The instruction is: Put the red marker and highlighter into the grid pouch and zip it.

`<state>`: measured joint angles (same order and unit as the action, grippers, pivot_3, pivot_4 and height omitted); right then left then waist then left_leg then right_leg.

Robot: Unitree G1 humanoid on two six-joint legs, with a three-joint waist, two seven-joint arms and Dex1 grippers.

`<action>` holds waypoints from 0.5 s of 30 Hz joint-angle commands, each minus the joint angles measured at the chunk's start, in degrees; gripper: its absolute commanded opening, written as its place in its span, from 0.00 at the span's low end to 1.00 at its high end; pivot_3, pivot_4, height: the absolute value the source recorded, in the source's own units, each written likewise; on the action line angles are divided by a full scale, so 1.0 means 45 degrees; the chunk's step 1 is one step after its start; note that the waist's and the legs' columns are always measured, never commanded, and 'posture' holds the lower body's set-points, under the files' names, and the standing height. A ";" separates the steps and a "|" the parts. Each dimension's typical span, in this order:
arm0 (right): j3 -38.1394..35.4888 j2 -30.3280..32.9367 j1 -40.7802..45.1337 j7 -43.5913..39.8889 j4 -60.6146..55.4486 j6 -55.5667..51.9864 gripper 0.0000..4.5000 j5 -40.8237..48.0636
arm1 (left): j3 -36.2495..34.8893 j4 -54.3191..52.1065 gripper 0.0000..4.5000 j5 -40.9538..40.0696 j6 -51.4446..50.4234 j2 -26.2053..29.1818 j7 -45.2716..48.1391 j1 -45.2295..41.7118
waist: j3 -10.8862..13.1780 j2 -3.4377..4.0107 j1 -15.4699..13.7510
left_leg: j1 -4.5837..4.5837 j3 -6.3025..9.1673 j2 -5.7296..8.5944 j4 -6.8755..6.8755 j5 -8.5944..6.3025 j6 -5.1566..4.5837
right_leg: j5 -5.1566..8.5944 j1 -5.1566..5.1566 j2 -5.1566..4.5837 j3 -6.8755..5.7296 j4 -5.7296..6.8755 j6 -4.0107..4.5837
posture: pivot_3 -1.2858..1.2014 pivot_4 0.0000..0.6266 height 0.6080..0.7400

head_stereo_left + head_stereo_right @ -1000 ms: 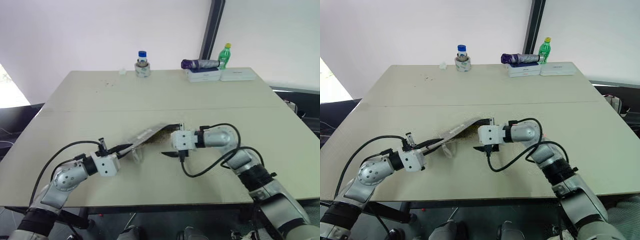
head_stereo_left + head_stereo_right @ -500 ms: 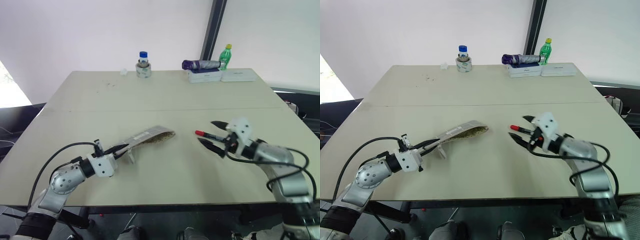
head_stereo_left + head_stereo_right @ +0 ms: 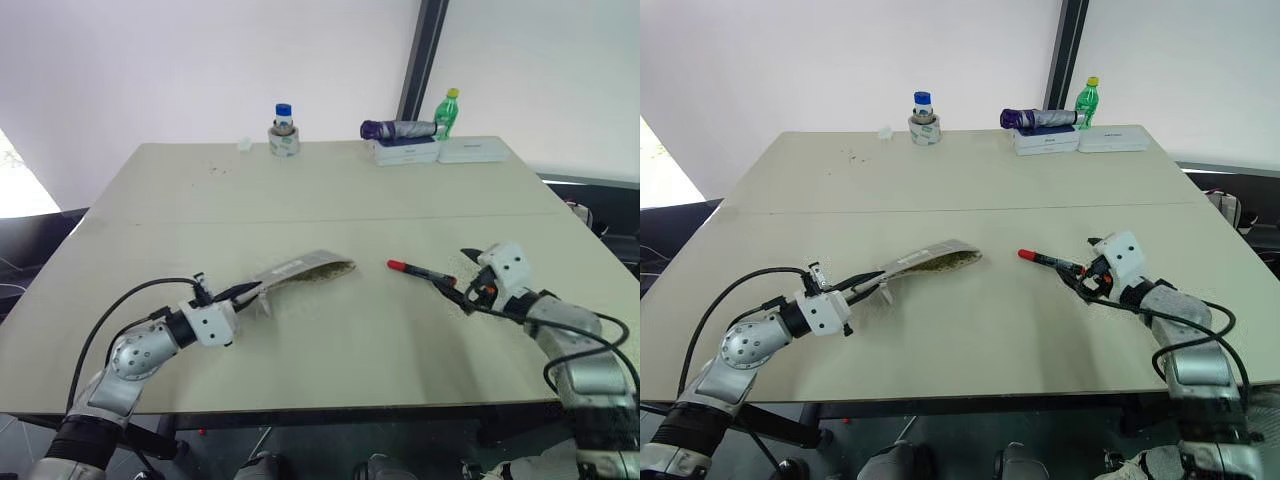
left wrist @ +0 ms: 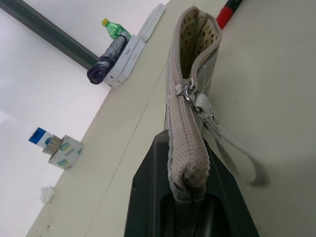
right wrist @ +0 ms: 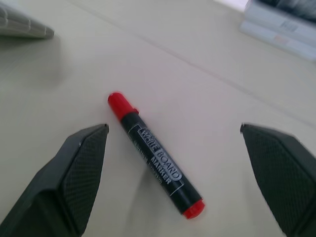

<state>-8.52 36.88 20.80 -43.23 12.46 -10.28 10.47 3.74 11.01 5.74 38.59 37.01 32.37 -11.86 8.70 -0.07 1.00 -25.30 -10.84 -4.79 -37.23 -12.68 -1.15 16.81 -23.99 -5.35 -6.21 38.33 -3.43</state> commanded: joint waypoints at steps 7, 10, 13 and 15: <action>0.1481 0.0903 0.3900 -0.3224 0.5866 -0.0105 0.99 -0.0628 | -0.0354 -0.0759 0.00 0.0073 -0.0064 0.0172 -0.0228 0.0293 | 0.0002 0.0002 -0.0004 | -0.0002 -0.0017 0.0000 0.0002 0.0035 0.0058 | 0.0000 -0.0005 -0.0001 0.0003 0.0000 0.0000 | 0.52 0.24 1.00; 0.1856 0.0988 0.4381 -0.4091 0.7062 0.0099 0.88 -0.0883 | -0.0406 -0.0906 0.00 0.0132 -0.0165 0.0149 -0.0327 0.0414 | 0.0002 0.0004 -0.0026 | -0.0003 -0.0015 -0.0006 0.0004 0.0035 0.0059 | 0.0000 -0.0006 -0.0003 0.0003 0.0000 0.0000 | 0.52 0.24 1.00; 0.1950 0.0944 0.4719 -0.4232 0.7861 0.0520 0.60 -0.1065 | -0.0448 -0.1005 0.00 0.0170 -0.0249 0.0151 -0.0380 0.0502 | 0.0003 0.0005 -0.0010 | -0.0003 -0.0019 -0.0006 0.0004 0.0035 0.0060 | 0.0000 -0.0006 -0.0011 0.0003 0.0000 0.0000 | 0.52 0.24 1.00; 0.2017 0.0972 0.4737 -0.4466 0.7933 0.0759 0.36 -0.1170 | -0.0468 -0.1066 0.00 0.0183 -0.0312 0.0140 -0.0430 0.0534 | 0.0003 0.0005 -0.0007 | -0.0002 -0.0017 -0.0008 0.0003 0.0036 0.0061 | -0.0001 -0.0005 -0.0009 0.0001 0.0002 -0.0001 | 0.52 0.24 1.00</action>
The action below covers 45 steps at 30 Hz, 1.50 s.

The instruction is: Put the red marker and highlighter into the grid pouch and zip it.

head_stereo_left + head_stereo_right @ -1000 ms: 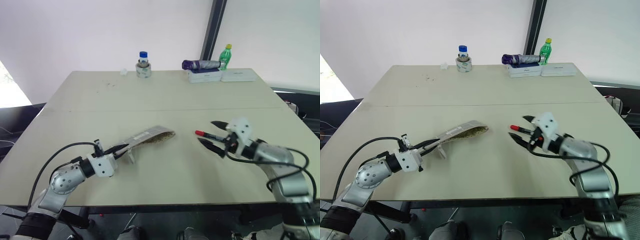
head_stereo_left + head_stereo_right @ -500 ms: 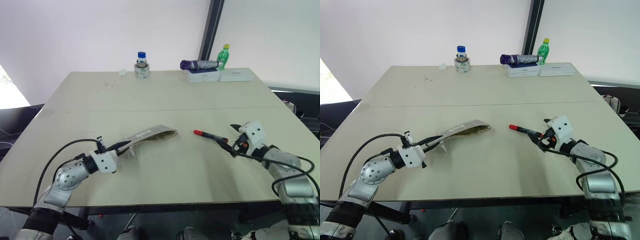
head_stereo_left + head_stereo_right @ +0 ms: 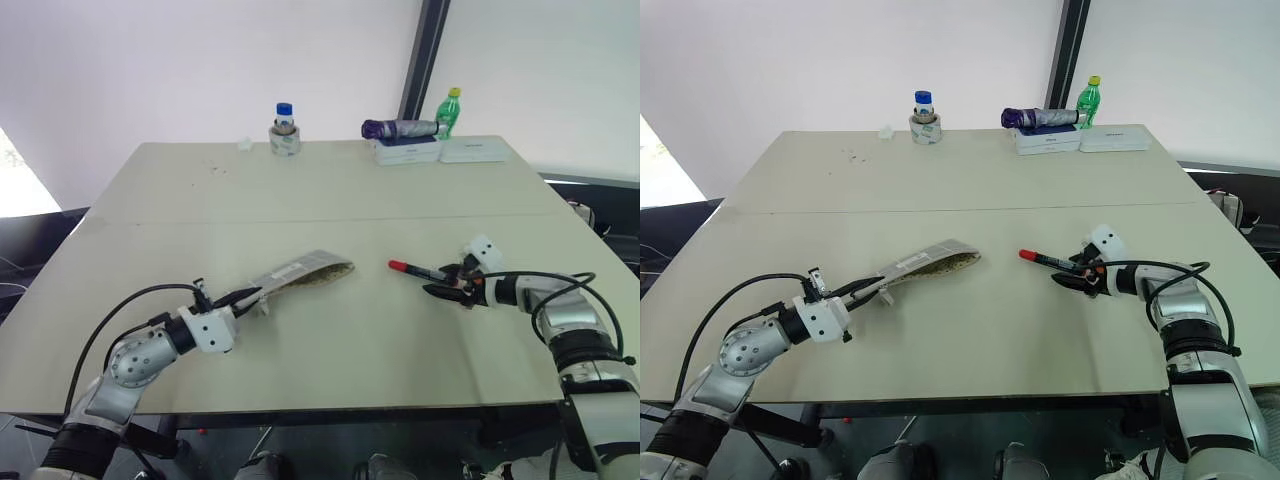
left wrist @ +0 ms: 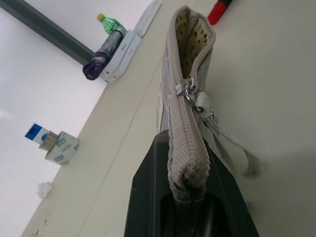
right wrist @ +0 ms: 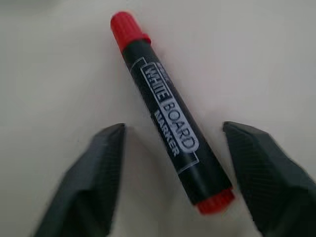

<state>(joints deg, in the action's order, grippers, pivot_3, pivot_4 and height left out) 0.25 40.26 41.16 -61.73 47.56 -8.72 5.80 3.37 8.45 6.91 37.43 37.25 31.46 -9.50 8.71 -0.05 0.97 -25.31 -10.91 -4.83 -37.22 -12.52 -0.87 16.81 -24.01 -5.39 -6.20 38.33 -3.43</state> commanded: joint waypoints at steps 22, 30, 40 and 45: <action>0.0815 -0.0233 -0.2818 -0.0535 -1.0834 -0.3178 0.09 0.2146 | 0.0135 0.0222 0.00 0.0022 0.0192 -0.0135 0.0036 -0.1074 | 0.0000 -0.0001 -0.0044 | -0.0008 0.0027 0.0001 -0.0004 -0.0047 -0.0076 | -0.0001 -0.0004 -0.0019 -0.0014 0.0003 0.0002 | 0.52 0.24 1.00; 0.2518 -0.0688 -0.1234 -0.0203 -0.9643 -0.1178 0.09 0.0177 | 0.0552 0.0252 0.00 0.0360 0.0687 0.0173 0.0561 -0.1281 | 0.0000 -0.0001 -0.0029 | -0.0011 0.0013 0.0004 -0.0006 -0.0032 -0.0052 | -0.0001 -0.0009 -0.0015 -0.0013 0.0003 0.0001 | 0.52 0.24 1.00; 0.4521 -0.2000 0.0093 0.0169 -0.9078 0.1631 0.09 -0.2076 | 0.1026 -0.0111 0.00 -0.0094 0.0514 0.0112 0.1216 -0.1111 | 0.0000 0.0000 -0.0067 | -0.0016 0.0001 0.0002 -0.0011 -0.0008 -0.0012 | 0.0000 -0.0014 -0.0010 -0.0011 0.0003 -0.0001 | 0.52 0.24 1.00; 0.5199 -0.2278 0.0150 0.0767 -0.8881 0.2361 0.09 -0.3461 | 0.1064 -0.0300 0.00 -0.0042 0.0551 0.0202 0.1411 -0.1082 | 0.0000 -0.0001 -0.0034 | -0.0021 0.0000 0.0003 -0.0013 -0.0005 -0.0005 | 0.0001 -0.0019 -0.0008 -0.0011 0.0006 -0.0001 | 0.52 0.24 1.00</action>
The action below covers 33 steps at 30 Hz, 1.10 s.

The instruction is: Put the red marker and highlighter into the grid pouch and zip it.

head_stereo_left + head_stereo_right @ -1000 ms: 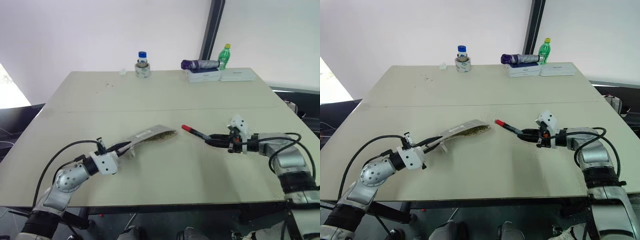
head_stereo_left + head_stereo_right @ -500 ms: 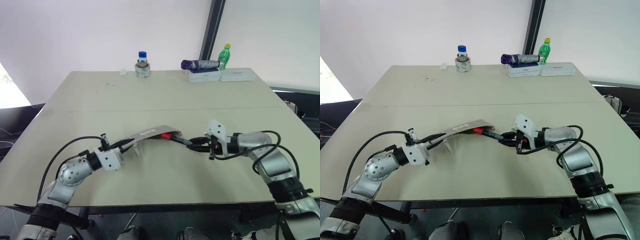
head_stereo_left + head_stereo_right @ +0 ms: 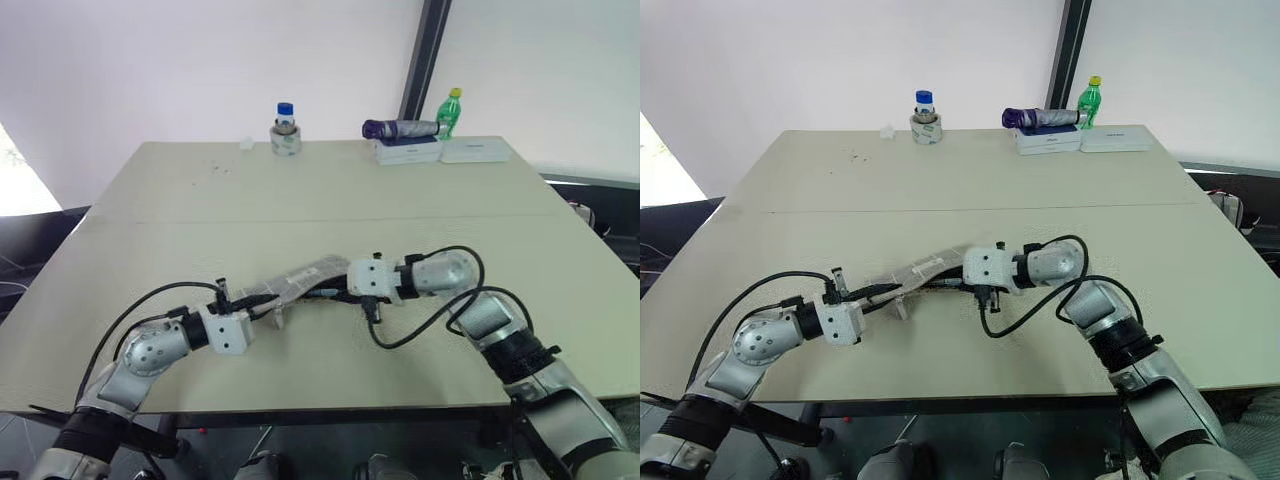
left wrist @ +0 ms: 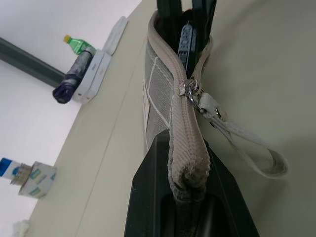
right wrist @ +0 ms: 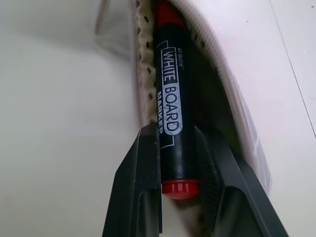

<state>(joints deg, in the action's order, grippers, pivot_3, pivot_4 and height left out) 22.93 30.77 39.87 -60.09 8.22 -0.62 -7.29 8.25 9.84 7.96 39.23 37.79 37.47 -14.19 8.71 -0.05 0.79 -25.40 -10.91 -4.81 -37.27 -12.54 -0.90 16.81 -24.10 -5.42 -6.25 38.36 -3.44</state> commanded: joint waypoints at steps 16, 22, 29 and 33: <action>-0.2736 0.0907 -0.0638 -0.0779 -0.2587 -0.2755 0.83 0.3214 | -0.0331 -0.0929 0.00 -0.0613 -0.1024 -0.0209 -0.0124 0.0355 | -0.0001 -0.0001 -0.0009 | 0.0001 0.0007 -0.0002 -0.0002 0.0000 0.0000 | 0.0000 0.0007 -0.0005 0.0001 -0.0001 0.0000 | 0.52 0.24 1.00; -0.4573 0.1021 -0.2221 -0.0452 -0.5462 -0.8941 0.83 0.7540 | -0.0235 -0.0788 0.00 -0.0293 -0.1531 -0.0591 -0.0494 0.0154 | -0.0001 -0.0002 -0.0015 | 0.0002 0.0032 -0.0007 0.0002 -0.0034 -0.0059 | -0.0002 0.0011 -0.0005 0.0000 0.0000 0.0002 | 0.52 0.24 1.00; -0.3598 -0.0151 -0.5309 0.1229 -0.6483 -1.0776 0.83 0.8500 | 0.0256 -0.0906 0.00 0.0343 -0.1731 -0.0748 -0.0345 -0.0316 | -0.0012 -0.0020 -0.0014 | 0.0005 0.0056 0.0000 -0.0001 -0.0052 -0.0088 | -0.0001 0.0028 -0.0021 -0.0013 -0.0004 0.0007 | 0.52 0.24 1.00; -0.2877 -0.2210 -0.5405 0.3103 -0.5467 -0.9855 0.83 0.7731 | 0.0515 -0.1074 0.00 0.0698 -0.1949 -0.0729 -0.0209 -0.0685 | -0.0014 -0.0023 0.0024 | 0.0006 0.0055 -0.0003 -0.0002 -0.0047 -0.0080 | -0.0002 0.0025 -0.0002 -0.0013 -0.0002 0.0006 | 0.52 0.24 1.00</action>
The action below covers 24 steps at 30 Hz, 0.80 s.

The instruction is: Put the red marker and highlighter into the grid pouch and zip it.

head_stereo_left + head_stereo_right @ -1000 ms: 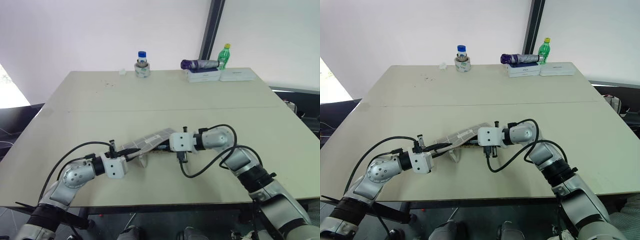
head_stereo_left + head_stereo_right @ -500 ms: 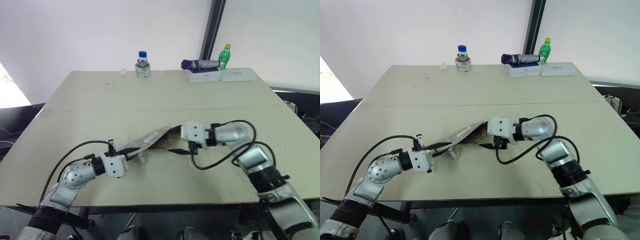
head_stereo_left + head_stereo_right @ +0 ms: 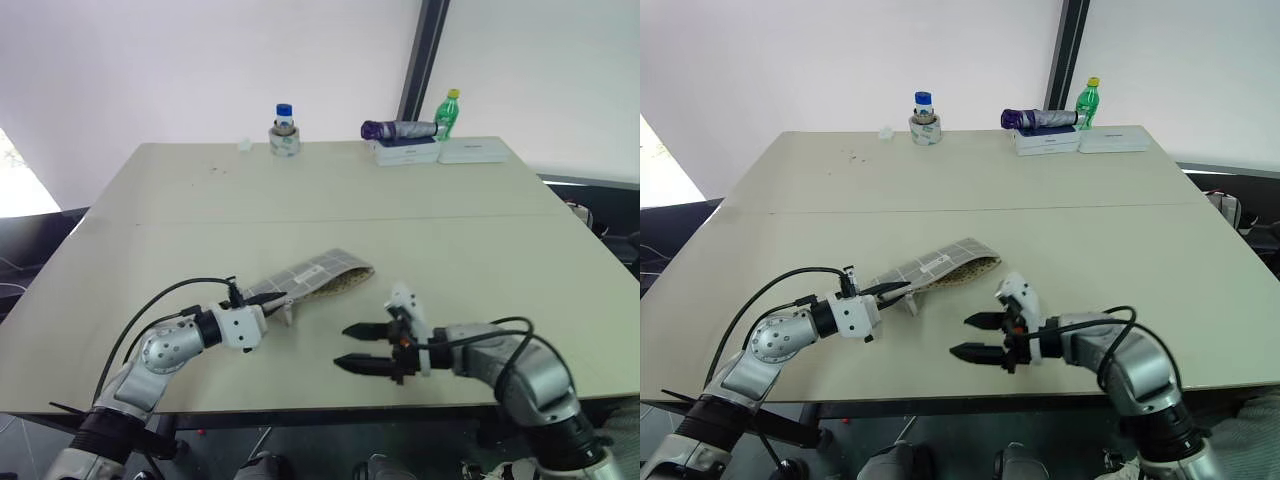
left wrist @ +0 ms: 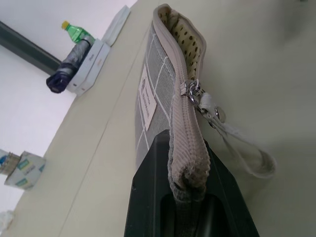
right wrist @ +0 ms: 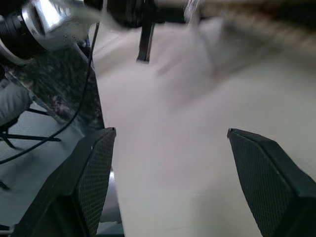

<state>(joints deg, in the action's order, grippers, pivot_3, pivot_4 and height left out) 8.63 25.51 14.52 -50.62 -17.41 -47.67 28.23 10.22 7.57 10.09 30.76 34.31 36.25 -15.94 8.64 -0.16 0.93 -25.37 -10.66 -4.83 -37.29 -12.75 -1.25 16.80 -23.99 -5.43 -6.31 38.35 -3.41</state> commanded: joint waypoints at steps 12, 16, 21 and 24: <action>0.1179 -0.3970 0.1528 0.2289 0.2527 0.2338 0.83 -0.0951 | 0.0143 -0.0930 0.00 0.0516 -0.0303 0.0104 0.0150 -0.0504 | -0.0001 -0.0001 -0.0026 | -0.0004 -0.0007 0.0004 0.0001 0.0004 0.0006 | 0.0001 0.0001 0.0006 0.0001 -0.0001 -0.0002 | 0.52 0.24 1.00; 0.1050 -0.4115 0.1829 0.1943 0.2821 0.2249 0.72 -0.0604 | 0.0110 -0.0900 0.00 0.0556 -0.0348 0.0029 0.0016 -0.0460 | -0.0001 -0.0001 -0.0011 | -0.0004 -0.0007 0.0003 0.0003 0.0005 0.0008 | 0.0001 -0.0001 0.0014 0.0001 0.0000 -0.0002 | 0.52 0.24 1.00; 0.1022 -0.4091 0.1870 0.1848 0.3072 0.2171 0.19 -0.0571 | 0.0109 -0.0837 0.00 0.0731 -0.0311 0.0013 -0.0124 -0.0451 | -0.0001 -0.0001 -0.0023 | -0.0004 -0.0007 0.0003 0.0002 0.0004 0.0007 | 0.0001 0.0000 0.0012 0.0002 -0.0001 -0.0002 | 0.52 0.24 1.00; 0.0863 -0.4181 0.1853 0.1970 0.3001 0.2023 0.01 -0.0399 | 0.0092 -0.0775 0.00 0.0812 -0.0262 0.0044 -0.0196 -0.0444 | -0.0001 -0.0001 -0.0015 | -0.0004 -0.0007 0.0002 0.0003 0.0004 0.0007 | 0.0001 -0.0001 0.0012 0.0002 0.0000 -0.0002 | 0.52 0.24 1.00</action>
<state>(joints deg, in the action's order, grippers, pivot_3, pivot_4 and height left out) 13.56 7.71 22.42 -41.86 -2.82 -38.59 25.04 11.07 5.59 13.57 29.08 34.25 36.18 -17.70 8.64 -0.16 0.86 -25.39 -10.69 -4.82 -37.27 -12.73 -1.22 16.81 -23.99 -5.38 -6.30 38.35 -3.42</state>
